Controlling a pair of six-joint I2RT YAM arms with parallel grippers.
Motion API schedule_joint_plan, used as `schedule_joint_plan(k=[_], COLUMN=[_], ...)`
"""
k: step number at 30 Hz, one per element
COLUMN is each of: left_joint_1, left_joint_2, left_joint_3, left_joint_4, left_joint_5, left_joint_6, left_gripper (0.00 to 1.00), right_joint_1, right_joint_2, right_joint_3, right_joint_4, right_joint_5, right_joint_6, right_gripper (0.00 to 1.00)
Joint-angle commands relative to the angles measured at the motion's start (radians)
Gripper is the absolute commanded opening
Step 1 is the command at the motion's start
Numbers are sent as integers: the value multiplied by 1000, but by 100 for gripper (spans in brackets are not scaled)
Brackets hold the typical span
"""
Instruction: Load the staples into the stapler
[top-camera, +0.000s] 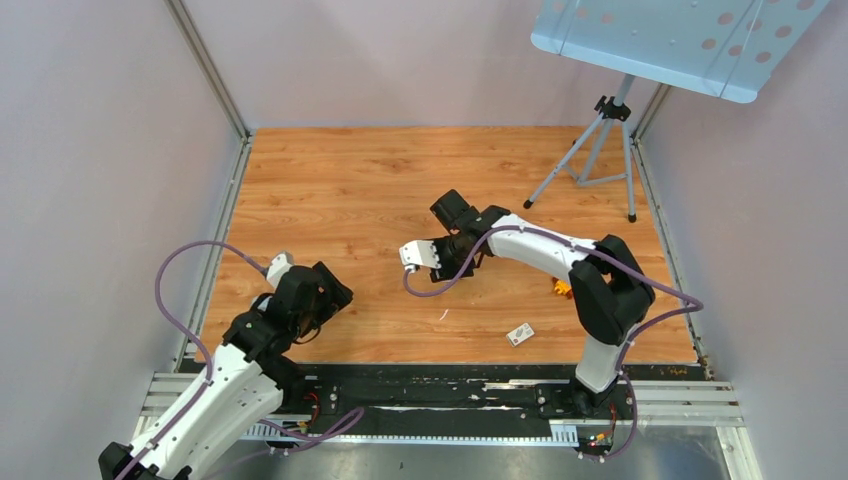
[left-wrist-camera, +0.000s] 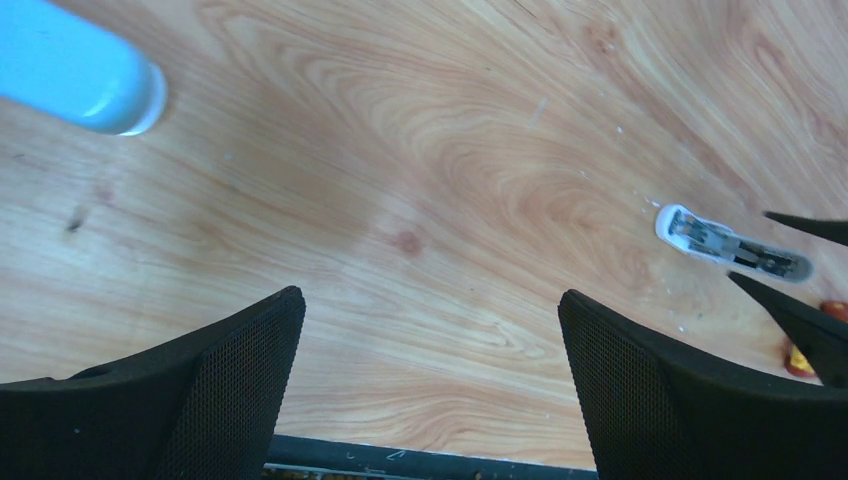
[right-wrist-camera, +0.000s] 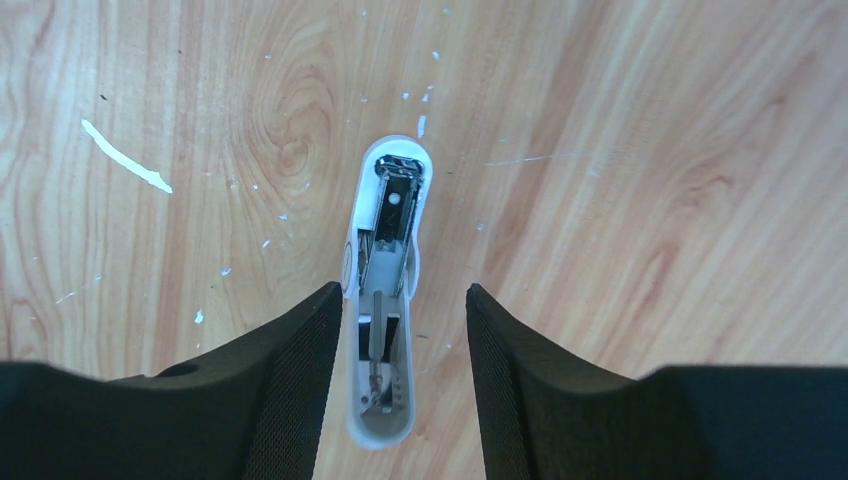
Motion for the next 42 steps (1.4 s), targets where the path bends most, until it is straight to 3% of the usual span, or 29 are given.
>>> schedule_joint_plan(k=[1, 6, 12, 16, 20, 24, 29, 42], left_joint_1=[8, 10, 33, 90, 167, 264, 320, 375], left_joint_2=[-13, 41, 161, 213, 264, 330, 372, 577], left_joint_3=[60, 151, 248, 284, 294, 299, 266, 224], left_joint_4=[-111, -230, -367, -382, -335, -364, -271, -152], left_joint_5=[-142, -285, -440, -472, -464, -418, -376, -383], left_joint_6=[-59, -117, -242, -283, -265, -324, -329, -354], left_gripper=[100, 100, 99, 99, 98, 93, 85, 73], right_joint_1=[16, 40, 81, 85, 88, 88, 88, 87], right_joint_2=[-99, -260, -513, -612, -686, -753, -782, -759], right_joint_3=[-17, -68, -311, -417, -448, -482, -495, -479], right_joint_4=[-6, 112, 506, 692, 674, 648, 584, 483], right_joint_5=[-27, -55, -13, -10, 53, 223, 327, 204], right_joint_6=[29, 180, 476, 718, 862, 1026, 1166, 1172], right_gripper=[53, 54, 56, 68, 81, 82, 82, 82])
